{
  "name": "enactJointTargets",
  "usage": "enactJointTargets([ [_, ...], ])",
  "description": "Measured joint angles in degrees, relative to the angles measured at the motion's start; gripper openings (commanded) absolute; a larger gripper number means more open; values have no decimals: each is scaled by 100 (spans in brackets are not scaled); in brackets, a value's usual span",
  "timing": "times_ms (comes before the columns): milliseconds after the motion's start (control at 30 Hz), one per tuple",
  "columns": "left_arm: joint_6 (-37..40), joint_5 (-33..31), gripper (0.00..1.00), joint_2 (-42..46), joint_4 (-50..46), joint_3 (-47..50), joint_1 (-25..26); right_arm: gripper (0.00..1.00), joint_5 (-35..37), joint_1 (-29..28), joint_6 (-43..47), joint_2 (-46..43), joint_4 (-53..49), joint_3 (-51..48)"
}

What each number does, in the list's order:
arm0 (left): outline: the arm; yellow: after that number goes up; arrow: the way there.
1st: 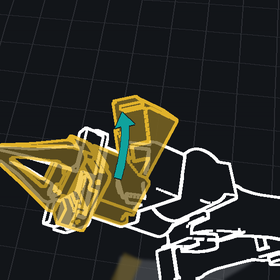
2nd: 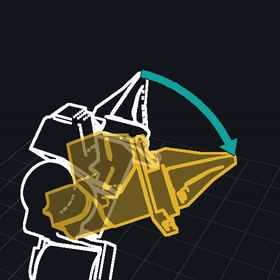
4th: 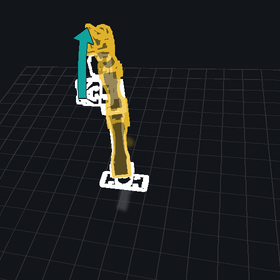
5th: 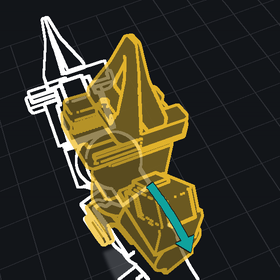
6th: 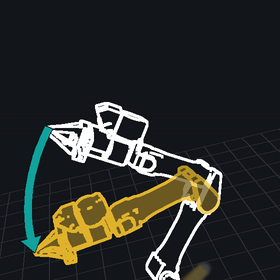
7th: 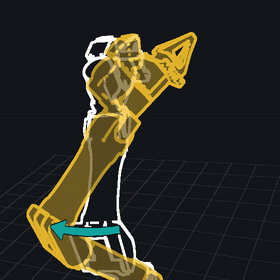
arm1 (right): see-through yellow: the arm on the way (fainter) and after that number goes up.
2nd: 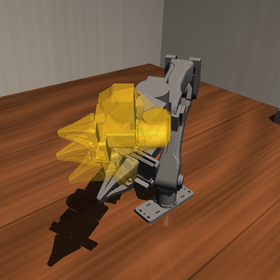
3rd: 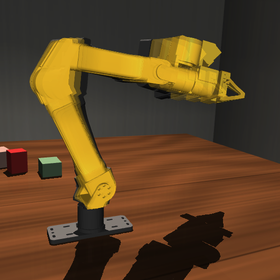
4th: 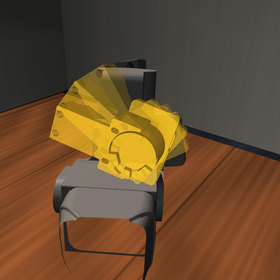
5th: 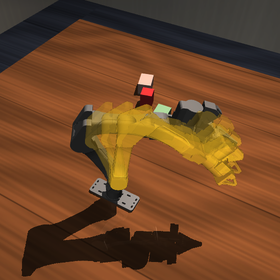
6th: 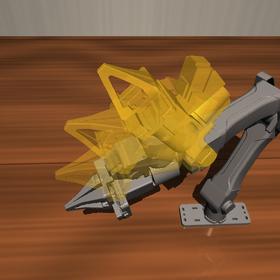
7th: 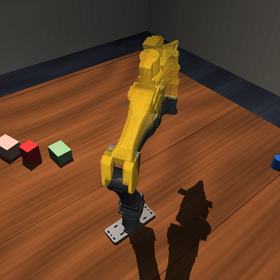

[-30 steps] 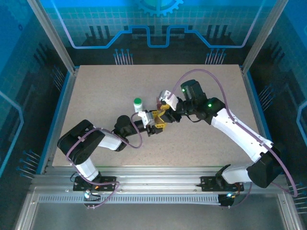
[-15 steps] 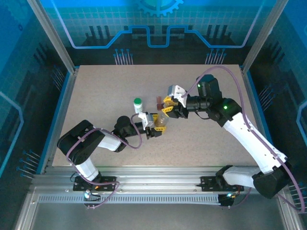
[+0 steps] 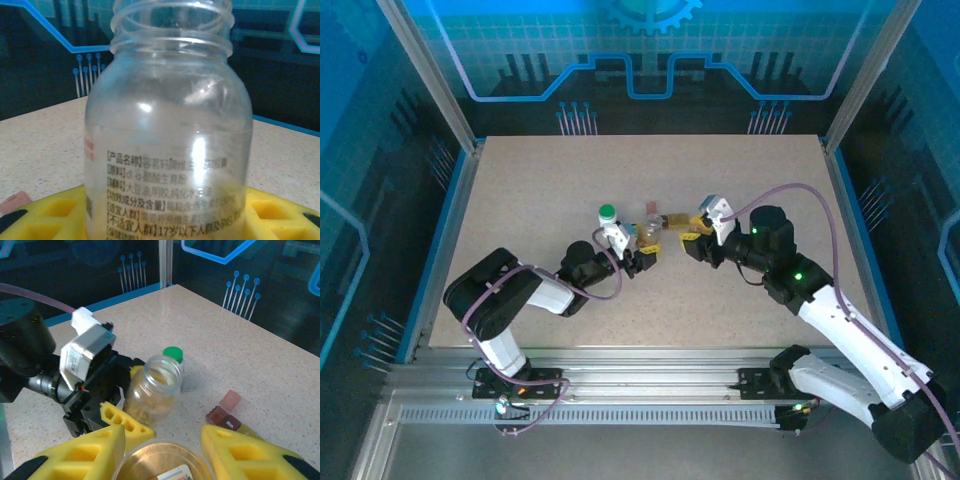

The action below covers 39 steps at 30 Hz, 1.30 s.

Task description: Sort the pills into containers

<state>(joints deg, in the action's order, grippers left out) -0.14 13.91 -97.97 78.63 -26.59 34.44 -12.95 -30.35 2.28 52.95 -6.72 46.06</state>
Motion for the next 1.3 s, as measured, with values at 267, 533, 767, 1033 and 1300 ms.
enactJointTargets([
  [267,-160,-428,0,619,-979,17,0,10,251,4,-195,221,546,-236],
  [533,-297,-643,0,1062,-3650,-1049,0,9,651,258,-256,269,664,-623],
  [767,-302,-846,0,752,-5254,-1803,0,9,1005,544,-516,190,796,-822],
  [1033,-181,-918,0,577,-6885,-2511,-39,9,979,761,-802,164,890,-944],
  [1300,79,-984,0,153,-8496,-3552,-282,11,951,839,-981,153,901,-1001],
])
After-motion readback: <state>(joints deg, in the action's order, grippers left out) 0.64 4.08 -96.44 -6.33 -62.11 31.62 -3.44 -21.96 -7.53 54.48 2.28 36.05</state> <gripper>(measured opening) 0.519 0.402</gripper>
